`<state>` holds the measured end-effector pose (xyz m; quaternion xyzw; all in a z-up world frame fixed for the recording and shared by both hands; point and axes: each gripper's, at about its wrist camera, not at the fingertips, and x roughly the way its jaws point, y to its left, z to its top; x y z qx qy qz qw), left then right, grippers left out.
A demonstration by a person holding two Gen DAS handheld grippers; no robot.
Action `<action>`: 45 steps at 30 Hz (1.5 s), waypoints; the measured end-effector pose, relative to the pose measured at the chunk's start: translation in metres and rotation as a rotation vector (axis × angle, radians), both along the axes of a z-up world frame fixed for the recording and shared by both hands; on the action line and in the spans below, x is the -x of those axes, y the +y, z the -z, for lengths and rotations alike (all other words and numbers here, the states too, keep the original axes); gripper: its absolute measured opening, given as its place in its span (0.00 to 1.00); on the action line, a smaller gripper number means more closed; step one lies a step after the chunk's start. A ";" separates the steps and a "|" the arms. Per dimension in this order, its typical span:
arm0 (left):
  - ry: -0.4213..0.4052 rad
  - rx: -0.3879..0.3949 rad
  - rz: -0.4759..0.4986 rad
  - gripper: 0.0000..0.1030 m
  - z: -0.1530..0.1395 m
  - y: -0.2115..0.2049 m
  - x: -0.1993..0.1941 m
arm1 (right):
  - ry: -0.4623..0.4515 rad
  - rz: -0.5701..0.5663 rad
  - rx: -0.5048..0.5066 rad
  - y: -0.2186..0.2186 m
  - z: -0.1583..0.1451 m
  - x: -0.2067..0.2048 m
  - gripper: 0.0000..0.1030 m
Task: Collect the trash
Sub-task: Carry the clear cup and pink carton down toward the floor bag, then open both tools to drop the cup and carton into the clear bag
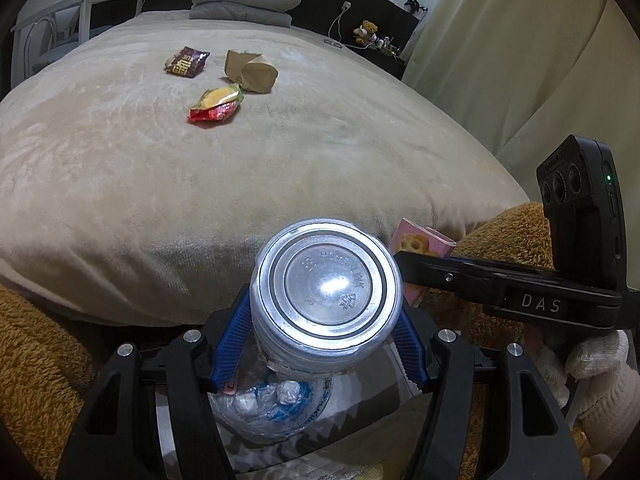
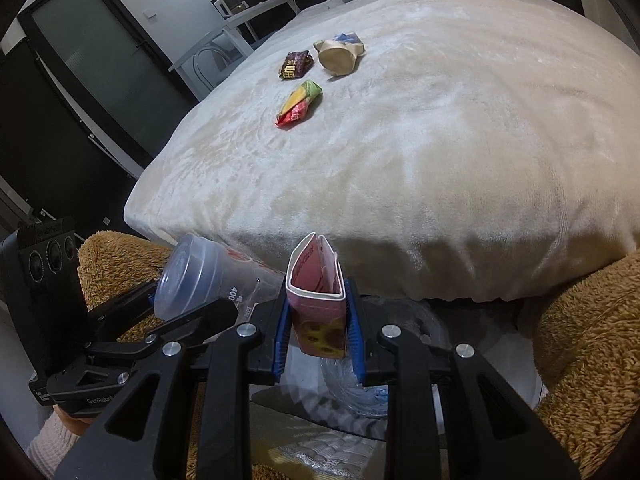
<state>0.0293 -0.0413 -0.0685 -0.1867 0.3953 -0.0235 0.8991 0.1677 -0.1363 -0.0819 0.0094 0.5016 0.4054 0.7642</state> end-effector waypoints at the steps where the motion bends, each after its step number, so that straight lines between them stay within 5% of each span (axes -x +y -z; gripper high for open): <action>1: 0.016 0.000 -0.004 0.61 0.003 0.000 -0.002 | 0.009 0.004 0.016 0.001 0.003 -0.002 0.25; 24: 0.391 0.117 -0.041 0.61 0.086 0.011 -0.035 | 0.276 0.088 0.220 0.008 0.072 -0.032 0.25; 40: 0.476 0.137 -0.045 0.63 0.104 0.007 -0.037 | 0.323 0.092 0.260 0.021 0.087 -0.034 0.27; 45: 0.481 0.096 -0.032 0.75 0.105 0.003 -0.039 | 0.332 0.120 0.240 0.014 0.085 -0.039 0.38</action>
